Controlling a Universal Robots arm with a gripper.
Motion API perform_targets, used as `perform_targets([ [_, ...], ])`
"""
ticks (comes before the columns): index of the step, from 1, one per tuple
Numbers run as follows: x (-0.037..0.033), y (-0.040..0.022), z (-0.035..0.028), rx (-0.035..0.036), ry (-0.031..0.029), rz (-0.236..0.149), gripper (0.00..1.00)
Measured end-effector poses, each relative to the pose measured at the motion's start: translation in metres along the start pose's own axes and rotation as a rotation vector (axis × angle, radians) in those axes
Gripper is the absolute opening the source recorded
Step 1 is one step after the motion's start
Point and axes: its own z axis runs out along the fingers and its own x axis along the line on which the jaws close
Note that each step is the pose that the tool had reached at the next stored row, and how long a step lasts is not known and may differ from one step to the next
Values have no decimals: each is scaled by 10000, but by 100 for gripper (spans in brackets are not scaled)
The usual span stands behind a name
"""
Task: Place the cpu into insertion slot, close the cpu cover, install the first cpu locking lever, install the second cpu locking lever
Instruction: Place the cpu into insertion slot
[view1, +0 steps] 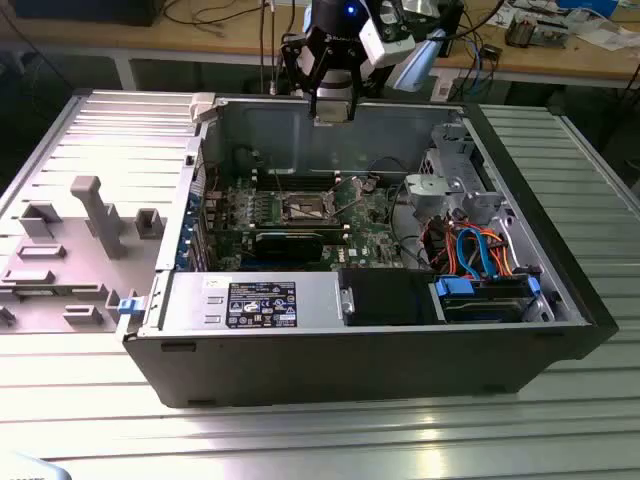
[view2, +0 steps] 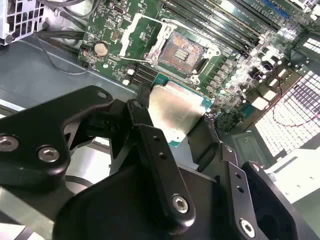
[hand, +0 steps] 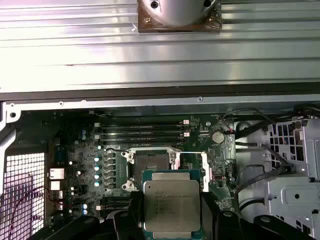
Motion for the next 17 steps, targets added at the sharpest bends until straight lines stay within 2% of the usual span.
perform_targets([
  [17,17,-7,45,2,1,0,55],
])
